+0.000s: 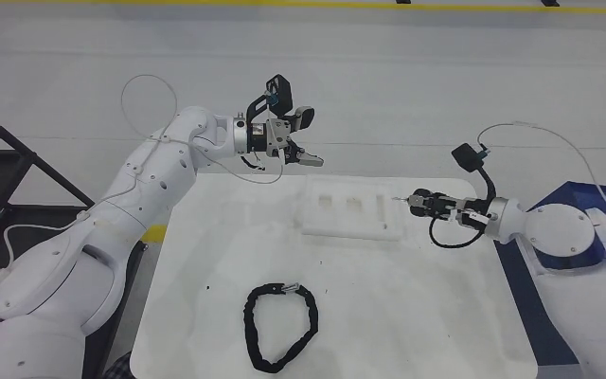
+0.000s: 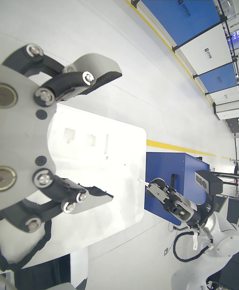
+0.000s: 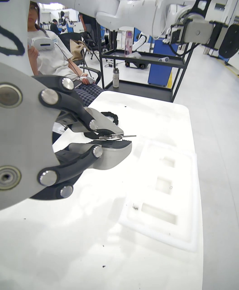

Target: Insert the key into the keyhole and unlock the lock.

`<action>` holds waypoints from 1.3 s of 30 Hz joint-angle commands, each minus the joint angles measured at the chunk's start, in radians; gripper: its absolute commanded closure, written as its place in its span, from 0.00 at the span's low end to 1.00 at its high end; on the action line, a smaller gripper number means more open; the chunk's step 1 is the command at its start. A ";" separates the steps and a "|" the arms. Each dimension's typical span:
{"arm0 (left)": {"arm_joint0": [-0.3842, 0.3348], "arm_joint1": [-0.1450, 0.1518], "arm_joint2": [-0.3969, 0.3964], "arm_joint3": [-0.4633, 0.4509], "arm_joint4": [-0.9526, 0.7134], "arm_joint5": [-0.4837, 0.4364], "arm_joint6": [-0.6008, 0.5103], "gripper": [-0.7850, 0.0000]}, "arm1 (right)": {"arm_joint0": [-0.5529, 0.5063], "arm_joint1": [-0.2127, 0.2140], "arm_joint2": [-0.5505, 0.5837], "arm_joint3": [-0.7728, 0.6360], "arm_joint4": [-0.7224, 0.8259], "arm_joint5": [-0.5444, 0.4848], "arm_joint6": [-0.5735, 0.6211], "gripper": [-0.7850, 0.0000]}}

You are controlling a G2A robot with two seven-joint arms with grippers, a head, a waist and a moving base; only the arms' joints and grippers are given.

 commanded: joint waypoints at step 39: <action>0.166 0.045 0.077 -0.125 0.020 0.000 -0.056 0.00 | -0.044 0.004 0.036 -0.013 0.053 -0.051 -0.013 1.00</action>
